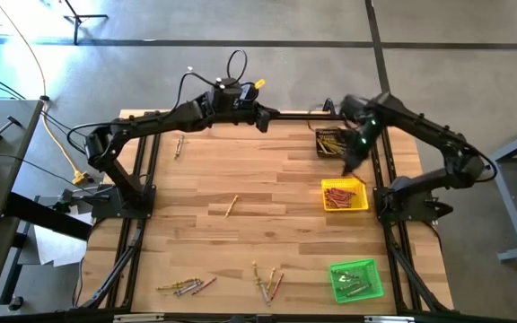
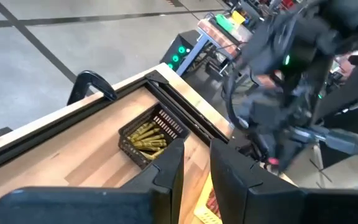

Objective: Sort crayons
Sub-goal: Put the red crayon into the yellow bin, then put the yellow crayon into the black bin

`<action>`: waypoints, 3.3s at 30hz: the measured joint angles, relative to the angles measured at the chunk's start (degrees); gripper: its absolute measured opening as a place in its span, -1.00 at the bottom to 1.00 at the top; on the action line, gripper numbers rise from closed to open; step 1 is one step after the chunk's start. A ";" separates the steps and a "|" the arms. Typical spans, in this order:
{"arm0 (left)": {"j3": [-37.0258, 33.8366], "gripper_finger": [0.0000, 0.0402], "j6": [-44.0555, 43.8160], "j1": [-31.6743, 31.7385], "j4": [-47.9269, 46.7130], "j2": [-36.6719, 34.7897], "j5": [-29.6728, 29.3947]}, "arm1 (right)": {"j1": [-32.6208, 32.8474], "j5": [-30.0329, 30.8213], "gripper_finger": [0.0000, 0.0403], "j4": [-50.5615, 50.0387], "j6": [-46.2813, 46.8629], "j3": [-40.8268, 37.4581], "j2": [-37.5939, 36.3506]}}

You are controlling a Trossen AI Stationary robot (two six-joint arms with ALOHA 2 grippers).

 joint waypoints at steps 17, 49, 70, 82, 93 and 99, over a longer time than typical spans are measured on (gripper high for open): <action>0.00 -0.67 -4.19 0.46 0.13 0.00 0.00 | 10.71 22.66 -0.92 21.26 -5.90 -20.37 -7.66; 0.00 -0.67 -11.21 -5.86 -13.25 0.00 0.10 | 18.63 17.90 -0.86 32.57 -24.47 -21.07 -7.64; -2.00 -0.67 -12.08 -18.96 -48.61 -0.03 -3.38 | 24.95 18.08 -0.34 36.42 -13.20 -22.61 -7.64; -11.36 -0.67 -6.79 -25.97 -47.44 1.10 -8.16 | 26.08 18.36 -0.34 44.61 9.98 -19.43 -7.64; -14.86 -0.58 -4.78 -29.32 -41.55 6.76 -10.64 | 27.91 18.46 -0.34 44.48 20.13 -17.81 -7.65; -14.86 -0.46 -4.21 -29.36 -40.90 11.45 -11.67 | 30.10 18.43 -0.34 43.79 20.36 -17.79 -7.64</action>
